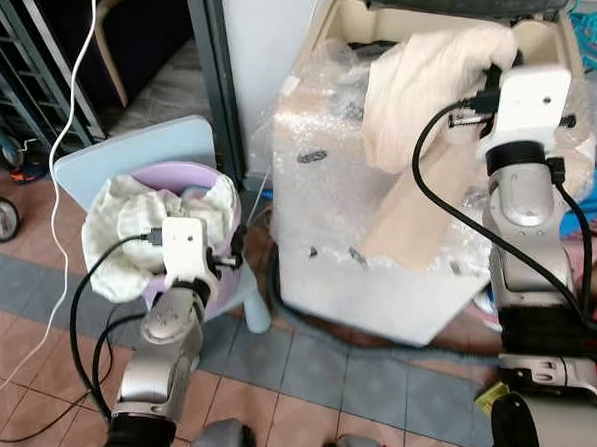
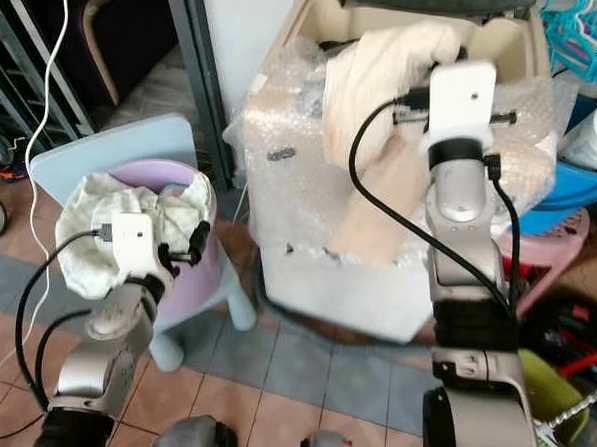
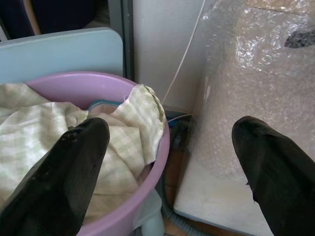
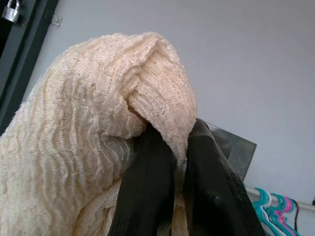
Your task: Clothes washing
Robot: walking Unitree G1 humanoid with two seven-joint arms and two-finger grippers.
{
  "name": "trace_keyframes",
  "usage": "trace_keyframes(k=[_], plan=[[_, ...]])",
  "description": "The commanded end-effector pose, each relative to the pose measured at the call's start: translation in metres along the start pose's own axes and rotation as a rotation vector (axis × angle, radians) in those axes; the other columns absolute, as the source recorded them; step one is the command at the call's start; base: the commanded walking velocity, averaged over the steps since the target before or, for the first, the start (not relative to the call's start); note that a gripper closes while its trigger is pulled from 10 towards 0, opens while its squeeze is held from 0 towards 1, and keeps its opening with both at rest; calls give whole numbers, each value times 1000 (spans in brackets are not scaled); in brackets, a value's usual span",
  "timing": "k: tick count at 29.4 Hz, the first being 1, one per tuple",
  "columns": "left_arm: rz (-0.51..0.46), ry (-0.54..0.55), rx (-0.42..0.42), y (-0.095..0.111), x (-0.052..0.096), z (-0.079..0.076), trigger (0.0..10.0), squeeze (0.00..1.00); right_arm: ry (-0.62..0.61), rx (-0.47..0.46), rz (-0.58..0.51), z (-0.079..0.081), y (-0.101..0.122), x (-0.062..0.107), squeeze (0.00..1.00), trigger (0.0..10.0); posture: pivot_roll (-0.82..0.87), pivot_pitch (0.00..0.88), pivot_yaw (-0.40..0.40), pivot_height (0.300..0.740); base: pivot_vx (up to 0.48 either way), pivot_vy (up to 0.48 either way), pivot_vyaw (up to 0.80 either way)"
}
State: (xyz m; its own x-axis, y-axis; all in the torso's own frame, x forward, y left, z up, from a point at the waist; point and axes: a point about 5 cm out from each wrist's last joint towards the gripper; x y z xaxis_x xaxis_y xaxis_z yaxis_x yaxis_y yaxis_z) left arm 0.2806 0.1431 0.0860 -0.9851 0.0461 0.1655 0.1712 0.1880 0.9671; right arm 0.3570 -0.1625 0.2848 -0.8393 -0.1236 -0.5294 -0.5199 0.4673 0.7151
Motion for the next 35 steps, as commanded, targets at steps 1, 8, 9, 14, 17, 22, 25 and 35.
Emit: trace_keyframes(k=[1, 8, 9, 14, 17, 22, 25, 35], plan=[[1, -5, -3, 2, -2, -1, 10000, 0, 8, -10, -47, -3, 11, -12, 0, 10000, -21, 99, 27, 740, 480, 0, 0], [-3, -14, 4, 3, -3, -3, 10000, 0, -30, 19, -99, -21, 23, -38, 0, 10000, -12, 95, 21, 740, 480, 0, 0], [-3, -11, 6, 3, -3, -2, 10000, 0, -40, 46, -113, -27, 26, -45, 0, 10000, -5, 93, 18, 740, 480, 0, 0], [-3, -5, 11, 2, -2, -1, 10000, 0, -177, 35, -63, -68, 28, -64, 0, 10000, 6, 91, 11, 740, 480, 0, 0], [-3, 1, 13, 2, -1, 0, 10000, 0, -239, 30, -30, -87, 24, -66, 0, 10000, 7, 91, 10, 740, 387, 0, 0], [-3, -9, 26, 2, -1, -7, 10000, 0, 38, -5, 170, -57, -17, -59, 0, 10000, 4, 94, 8, 740, 68, 0, 0], [0, -14, 32, 1, 0, -9, 10000, 0, 187, -136, 266, -38, -43, -42, 1000, 10000, 3, 96, 8, 740, 0, 0, 0], [12, 4, 22, 0, 0, -5, 10000, 0, 355, -56, 277, -32, -59, -21, 1000, 10000, -7, 102, 14, 740, 0, 0, 0]])
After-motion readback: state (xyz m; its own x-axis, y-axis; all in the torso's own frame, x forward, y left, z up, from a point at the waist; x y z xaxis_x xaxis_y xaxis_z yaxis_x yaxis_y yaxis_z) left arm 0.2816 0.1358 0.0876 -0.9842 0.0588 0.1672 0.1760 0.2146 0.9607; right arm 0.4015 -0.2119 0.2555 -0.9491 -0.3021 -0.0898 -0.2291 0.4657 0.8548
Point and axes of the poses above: a point about 5 cm out from each wrist's last joint towards the gripper, its own x axis pointing back from the gripper into the wrist, its own y axis along the axis of the wrist's last joint, z = x × y, and after that the axes turned 6 degrees about x, right-handed
